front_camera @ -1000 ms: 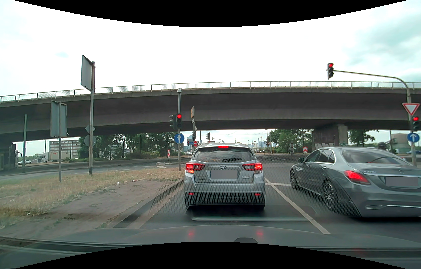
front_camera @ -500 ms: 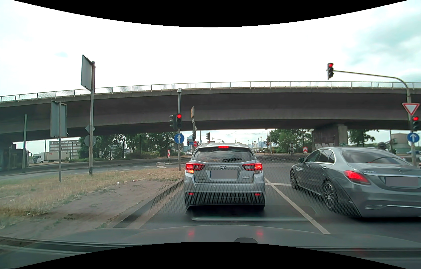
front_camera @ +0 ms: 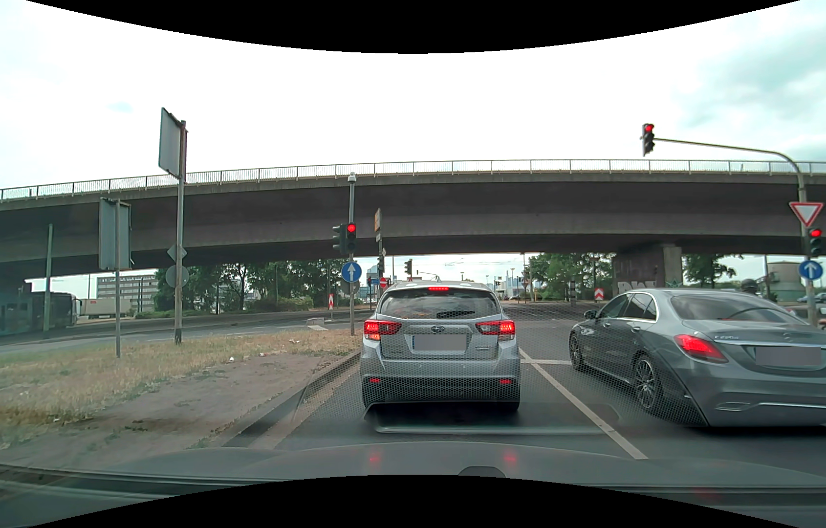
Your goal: Follow the waypoints while adhering to traffic rules and regulations
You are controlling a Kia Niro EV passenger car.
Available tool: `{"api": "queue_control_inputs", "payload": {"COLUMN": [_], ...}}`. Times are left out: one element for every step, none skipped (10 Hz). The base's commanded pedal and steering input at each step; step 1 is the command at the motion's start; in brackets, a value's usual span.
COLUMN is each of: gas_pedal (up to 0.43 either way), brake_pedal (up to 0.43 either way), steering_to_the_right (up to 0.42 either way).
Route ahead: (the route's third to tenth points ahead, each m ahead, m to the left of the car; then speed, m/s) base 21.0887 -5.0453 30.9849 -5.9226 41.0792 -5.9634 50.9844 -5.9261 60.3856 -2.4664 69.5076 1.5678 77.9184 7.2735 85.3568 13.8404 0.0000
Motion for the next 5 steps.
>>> {"api": "queue_control_inputs", "payload": {"gas_pedal": [0.000, 0.000, 0.000, 0.000, 0.000], "brake_pedal": [0.256, 0.256, 0.256, 0.256, 0.256], "steering_to_the_right": [-0.001, -0.001, -0.001, -0.001, -0.001]}}
